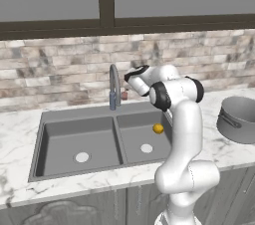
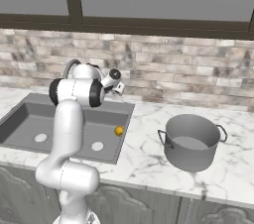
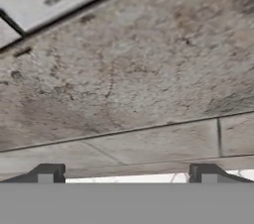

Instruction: Dump the lemon from the pot into the sink. Then turn on the water and wash the lemon. Then turn off the water and put the lemon back in the pot.

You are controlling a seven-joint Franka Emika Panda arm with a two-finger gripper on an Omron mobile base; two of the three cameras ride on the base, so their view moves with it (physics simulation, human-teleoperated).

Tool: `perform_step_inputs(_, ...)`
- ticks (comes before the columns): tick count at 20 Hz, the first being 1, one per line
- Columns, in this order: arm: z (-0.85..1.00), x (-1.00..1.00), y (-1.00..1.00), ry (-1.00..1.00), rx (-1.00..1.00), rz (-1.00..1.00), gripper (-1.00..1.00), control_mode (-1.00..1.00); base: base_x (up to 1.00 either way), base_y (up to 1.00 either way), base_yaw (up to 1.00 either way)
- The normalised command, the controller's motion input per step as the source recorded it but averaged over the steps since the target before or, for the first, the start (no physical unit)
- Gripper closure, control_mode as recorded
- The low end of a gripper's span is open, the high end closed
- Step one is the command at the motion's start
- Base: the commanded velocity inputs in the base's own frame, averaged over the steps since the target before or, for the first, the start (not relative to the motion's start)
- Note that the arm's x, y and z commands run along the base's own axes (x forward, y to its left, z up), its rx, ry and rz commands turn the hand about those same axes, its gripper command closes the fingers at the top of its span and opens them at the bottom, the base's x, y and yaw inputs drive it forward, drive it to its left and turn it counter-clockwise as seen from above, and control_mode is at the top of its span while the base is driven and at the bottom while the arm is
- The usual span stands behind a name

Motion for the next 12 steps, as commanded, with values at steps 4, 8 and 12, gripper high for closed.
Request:
perform_step_inputs(4, 0.08, -0.03, 0.03, 0.00, 0.00, 0.00, -1.00, -1.00, 0.00, 0.00, 0.00)
perform_step_inputs(8, 0.50, -0.58, -0.16, -0.03, 0.00, -0.01, -1.00, -1.00, 0.00, 0.00, 0.00)
perform_step_inputs(12, 0.66, -0.99, -0.43, -0.01, 0.00, -0.03, -1.00, -1.00, 0.00, 0.00, 0.00)
